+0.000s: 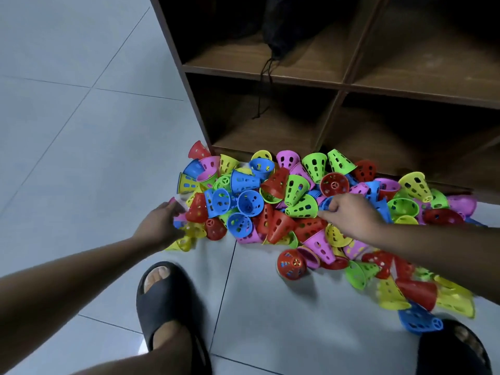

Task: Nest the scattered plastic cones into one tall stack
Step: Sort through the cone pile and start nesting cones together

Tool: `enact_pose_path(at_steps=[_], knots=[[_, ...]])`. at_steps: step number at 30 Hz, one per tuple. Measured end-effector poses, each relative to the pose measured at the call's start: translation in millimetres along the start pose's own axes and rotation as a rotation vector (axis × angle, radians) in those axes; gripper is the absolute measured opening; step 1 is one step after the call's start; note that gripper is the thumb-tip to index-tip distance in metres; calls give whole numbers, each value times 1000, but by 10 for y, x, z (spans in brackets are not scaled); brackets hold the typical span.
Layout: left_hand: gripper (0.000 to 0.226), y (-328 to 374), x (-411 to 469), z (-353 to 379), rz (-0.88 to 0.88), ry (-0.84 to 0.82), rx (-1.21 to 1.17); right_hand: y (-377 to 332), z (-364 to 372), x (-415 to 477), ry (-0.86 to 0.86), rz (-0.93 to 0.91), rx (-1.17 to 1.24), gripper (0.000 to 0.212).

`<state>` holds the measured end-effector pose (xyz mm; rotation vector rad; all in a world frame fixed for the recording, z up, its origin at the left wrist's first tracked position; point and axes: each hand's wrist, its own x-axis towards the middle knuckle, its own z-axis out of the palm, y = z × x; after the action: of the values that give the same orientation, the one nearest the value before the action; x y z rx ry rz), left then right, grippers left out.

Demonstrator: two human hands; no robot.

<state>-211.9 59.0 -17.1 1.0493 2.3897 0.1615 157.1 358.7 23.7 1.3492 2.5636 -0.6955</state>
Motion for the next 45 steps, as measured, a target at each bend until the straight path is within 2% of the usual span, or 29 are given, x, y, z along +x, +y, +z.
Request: enact_pose_path(at_steps=[3, 5, 11, 17, 22, 25, 29, 31, 34, 36, 42, 45], knots=[[74, -193, -12, 177, 16, -7, -19, 126, 41, 14, 8, -12, 39, 45], [73, -308, -29, 285, 73, 0, -13, 140, 35, -5, 12, -18, 81, 42], [73, -437, -162, 389, 284, 199, 72, 103, 108, -23, -26, -88, 107, 27], [84, -519, -303, 510, 266, 107, 196, 181, -101, -79, 43, -63, 128, 27], [84, -434, -351, 638, 193, 143, 156, 216, -419, -446, 116, -50, 323, 29], [82, -376, -318, 693, 144, 114, 135, 176, -364, -701, -17, 6, 556, 32], [77, -250, -447, 732, 57, 165, 39, 77, 4, -947, -260, 106, 937, 30], [75, -148, -560, 731, 47, 182, 19, 49, 164, -1037, -377, 128, 1054, 28], [66, 54, -691, 690, 84, 191, 55, 47, 318, -1097, -524, 135, 1061, 28], [63, 182, -740, 645, 148, 196, 83, 56, 414, -1085, -560, 121, 1001, 28], [59, 585, -777, 542, 405, 133, 16, -12, 623, -973, -533, 180, 982, 28], [59, 778, -784, 470, 482, 35, -104, 3, 702, -937, -529, 237, 987, 27]])
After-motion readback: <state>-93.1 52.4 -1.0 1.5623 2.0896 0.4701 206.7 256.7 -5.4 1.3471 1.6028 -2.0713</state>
